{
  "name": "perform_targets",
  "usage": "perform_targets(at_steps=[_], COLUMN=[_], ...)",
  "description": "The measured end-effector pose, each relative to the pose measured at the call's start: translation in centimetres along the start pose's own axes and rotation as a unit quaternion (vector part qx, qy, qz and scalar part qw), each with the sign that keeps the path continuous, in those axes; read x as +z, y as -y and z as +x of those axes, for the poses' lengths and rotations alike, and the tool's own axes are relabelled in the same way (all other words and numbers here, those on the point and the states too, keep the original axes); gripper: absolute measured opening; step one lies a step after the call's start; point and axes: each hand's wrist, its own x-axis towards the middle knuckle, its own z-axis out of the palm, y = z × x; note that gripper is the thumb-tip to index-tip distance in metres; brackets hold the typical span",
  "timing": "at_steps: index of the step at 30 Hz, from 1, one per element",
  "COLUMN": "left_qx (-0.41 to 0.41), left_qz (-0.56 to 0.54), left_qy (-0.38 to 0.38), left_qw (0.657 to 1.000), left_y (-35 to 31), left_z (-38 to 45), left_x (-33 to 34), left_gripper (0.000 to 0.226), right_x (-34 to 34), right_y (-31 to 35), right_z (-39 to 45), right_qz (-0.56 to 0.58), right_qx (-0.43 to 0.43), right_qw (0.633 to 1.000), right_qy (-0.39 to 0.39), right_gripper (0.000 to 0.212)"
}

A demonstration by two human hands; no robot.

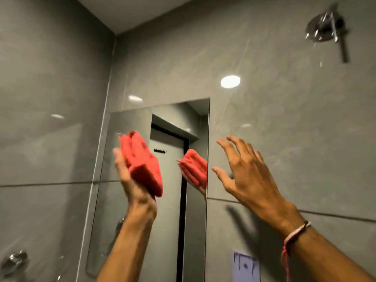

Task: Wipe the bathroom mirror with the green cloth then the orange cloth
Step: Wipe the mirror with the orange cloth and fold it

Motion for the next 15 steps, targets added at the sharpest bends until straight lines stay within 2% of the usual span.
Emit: perform_targets(at_steps=[1, 2, 3, 4, 6, 7, 8, 11, 13, 15], left_qx=[0.072, 0.163, 0.206, 0.228, 0.259, 0.268, 0.274, 0.318, 0.330, 0.319], left_qz=[0.076, 0.162, 0.235, 0.310, 0.481, 0.533, 0.561, 0.564, 0.564, 0.567], left_qy=[0.055, 0.087, 0.109, 0.131, 0.193, 0.220, 0.231, 0.185, 0.184, 0.168], left_qw=[0.993, 0.969, 0.943, 0.914, 0.815, 0.772, 0.746, 0.739, 0.735, 0.741], left_y=[0.6, 1.0, 1.9, 2.7, 5.7, 7.8, 9.4, 12.1, 12.0, 11.3], left_z=[2.5, 5.0, 7.3, 8.5, 10.3, 10.8, 10.8, 11.4, 12.8, 15.5], left_x=[1.4, 3.6, 5.7, 7.9, 10.8, 11.3, 11.5, 11.1, 11.0, 11.1], left_gripper=[0.065, 0.062, 0.060, 0.062, 0.064, 0.063, 0.061, 0.059, 0.058, 0.057], right_x=[-0.5, -1.1, -1.6, -1.8, -1.9, -1.6, -1.0, 2.1, 3.8, 5.3], right_y=[-0.3, -0.7, -1.1, -1.2, -1.8, -2.2, -2.4, -3.3, -3.7, -3.7], right_z=[1.2, 3.2, 4.8, 6.1, 8.5, 9.4, 9.8, 10.0, 10.1, 10.4], right_qz=[-0.006, -0.015, -0.028, -0.040, -0.041, -0.049, -0.068, -0.125, -0.168, -0.195], right_qx=[0.004, 0.004, -0.002, -0.005, -0.001, -0.002, -0.001, -0.001, -0.009, -0.012], right_qw=[1.000, 0.998, 0.996, 0.995, 0.991, 0.989, 0.988, 0.986, 0.983, 0.977], right_qy=[-0.018, -0.057, -0.080, -0.095, -0.124, -0.137, -0.136, -0.106, -0.077, -0.083], right_gripper=[0.069, 0.068, 0.066, 0.065, 0.064, 0.064, 0.065, 0.067, 0.067, 0.069])
